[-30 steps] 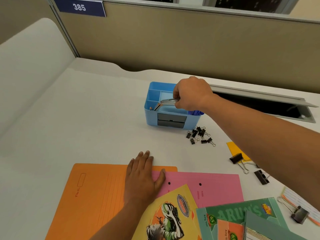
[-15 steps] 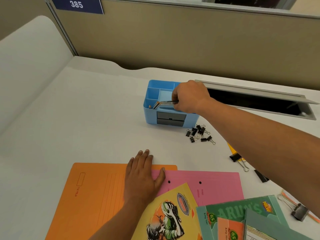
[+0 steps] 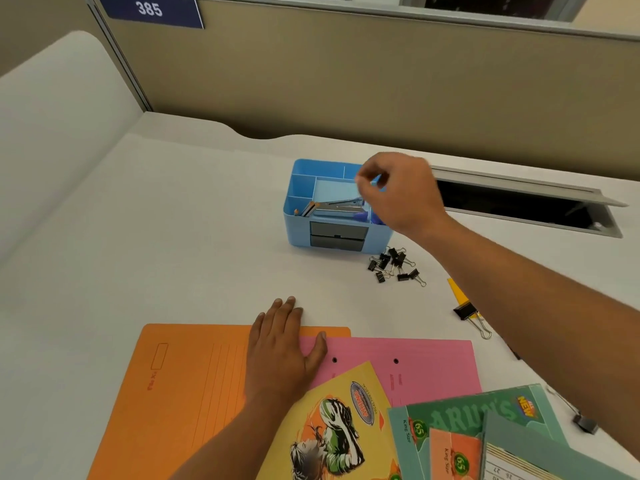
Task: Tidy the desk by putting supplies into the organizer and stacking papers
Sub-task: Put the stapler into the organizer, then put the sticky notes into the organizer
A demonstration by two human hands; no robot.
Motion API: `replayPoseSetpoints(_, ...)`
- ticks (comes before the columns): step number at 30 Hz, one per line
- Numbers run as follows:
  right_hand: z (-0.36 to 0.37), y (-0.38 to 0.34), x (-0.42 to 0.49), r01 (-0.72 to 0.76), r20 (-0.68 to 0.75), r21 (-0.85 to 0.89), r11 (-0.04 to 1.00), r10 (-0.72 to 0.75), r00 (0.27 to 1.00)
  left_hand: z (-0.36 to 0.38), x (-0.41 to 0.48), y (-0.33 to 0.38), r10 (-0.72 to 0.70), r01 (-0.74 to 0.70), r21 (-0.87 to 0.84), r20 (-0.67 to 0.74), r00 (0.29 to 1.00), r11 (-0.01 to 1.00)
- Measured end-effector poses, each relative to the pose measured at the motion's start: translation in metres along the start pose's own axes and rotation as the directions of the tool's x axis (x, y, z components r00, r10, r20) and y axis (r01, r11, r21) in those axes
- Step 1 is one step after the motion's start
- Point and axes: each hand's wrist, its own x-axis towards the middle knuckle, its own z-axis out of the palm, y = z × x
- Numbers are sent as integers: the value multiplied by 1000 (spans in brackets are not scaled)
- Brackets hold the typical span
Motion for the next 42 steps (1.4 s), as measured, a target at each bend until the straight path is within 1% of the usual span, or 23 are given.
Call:
replayPoseSetpoints(1,-7,2,-13,-34,-118,118,992,48,992,0,0,0,1,-1,0,-4,1000,1000)
replayPoseSetpoints(2,-14,5,-28,-74,-195,212,974,117,974,0,0,0,1,-1,0,-10,1000,1000)
replayPoseSetpoints(4,-20,15,-66,-164,-238,291,943,237,942,0,0,1,2,-2,0,-10,1000,1000)
replayPoseSetpoints(6,-17,29,-110,-247,-205,284,927,310,928,0,0,1,2,-2,0,-9,1000,1000)
replayPoseSetpoints(10,0,48,-196,-401,-28,231,887,418,908,0,0,1,11,-11,12,-18,1000,1000)
replayPoseSetpoints(12,3,53,-222,-428,32,178,886,430,902,0,0,2,12,-12,11,-25,1000,1000)
replayPoseSetpoints(14,-2,57,-233,-430,54,128,894,426,903,0,-1,3,15,-15,10,-34,999,1000)
replayPoseSetpoints(17,-16,72,-228,-439,48,68,896,437,898,0,0,3,19,-19,16,-39,999,1000)
replayPoseSetpoints(21,-37,108,-202,-495,33,14,869,494,869,2,0,3,16,-16,12,-46,999,1000)
replayPoseSetpoints(23,-48,129,-186,-514,32,-51,856,516,856,2,0,3,17,-16,12,-55,998,1000)
replayPoseSetpoints(25,-55,147,-169,-530,82,-142,836,543,836,3,0,3,16,-15,17,-61,998,1000)
replayPoseSetpoints(27,-57,160,-155,-550,144,-252,797,592,793,4,0,4,21,-20,26,-61,998,999)
replayPoseSetpoints(30,-56,161,-135,-553,157,-416,722,656,739,2,0,3,19,-18,22,-64,998,1000)
replayPoseSetpoints(32,-56,155,-125,-562,177,-492,664,709,683,3,1,3,21,-20,18,-61,998,1000)
replayPoseSetpoints(34,-53,148,-119,-531,223,-571,626,741,633,2,1,2,26,-25,16,-58,998,1000)
replayPoseSetpoints(35,-51,145,-117,-507,243,-599,620,744,622,2,2,2,30,-29,16,-56,998,999)
replayPoseSetpoints(38,-44,143,-116,-487,270,-603,631,737,620,4,2,-2,32,-32,16,-44,999,999)
replayPoseSetpoints(42,-41,145,-112,-506,336,-566,650,743,579,5,3,-4,40,-39,16,-32,999,999)
